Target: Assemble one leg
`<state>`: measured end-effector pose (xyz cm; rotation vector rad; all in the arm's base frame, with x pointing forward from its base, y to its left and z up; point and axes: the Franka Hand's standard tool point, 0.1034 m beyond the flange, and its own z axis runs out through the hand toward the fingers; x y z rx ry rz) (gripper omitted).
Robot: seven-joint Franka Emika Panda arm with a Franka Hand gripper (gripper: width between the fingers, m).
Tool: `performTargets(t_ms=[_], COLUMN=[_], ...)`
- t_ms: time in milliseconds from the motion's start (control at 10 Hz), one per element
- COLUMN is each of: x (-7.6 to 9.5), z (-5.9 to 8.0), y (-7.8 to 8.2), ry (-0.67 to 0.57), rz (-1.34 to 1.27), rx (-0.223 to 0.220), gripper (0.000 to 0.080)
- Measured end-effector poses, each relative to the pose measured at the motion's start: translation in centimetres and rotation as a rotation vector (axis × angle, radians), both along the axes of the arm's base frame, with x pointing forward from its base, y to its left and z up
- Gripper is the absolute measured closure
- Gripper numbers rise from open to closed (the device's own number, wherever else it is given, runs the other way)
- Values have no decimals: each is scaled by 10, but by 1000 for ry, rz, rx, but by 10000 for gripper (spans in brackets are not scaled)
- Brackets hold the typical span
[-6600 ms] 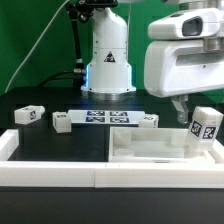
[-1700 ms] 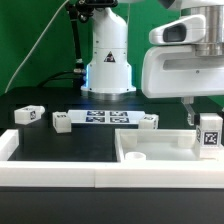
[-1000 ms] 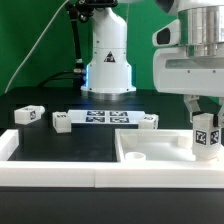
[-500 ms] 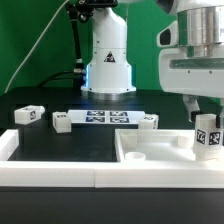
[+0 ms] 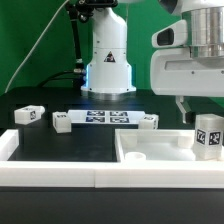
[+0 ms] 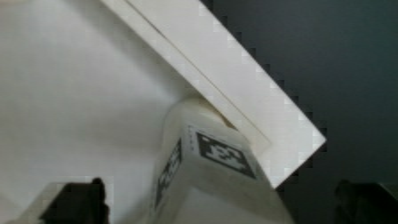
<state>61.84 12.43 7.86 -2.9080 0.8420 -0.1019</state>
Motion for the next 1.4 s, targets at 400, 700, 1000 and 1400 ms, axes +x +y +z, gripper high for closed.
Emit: performTargets(t_ms=[400,700,1000,1400], x=[3,4,4,4], z=[0,1,0,0], y=[4,-4,-4,-3], ry=[-18,-24,-25,-15], rz=[559,842,862,632], rx=[-117,-156,-156,-130], gripper=[151,151,260,509])
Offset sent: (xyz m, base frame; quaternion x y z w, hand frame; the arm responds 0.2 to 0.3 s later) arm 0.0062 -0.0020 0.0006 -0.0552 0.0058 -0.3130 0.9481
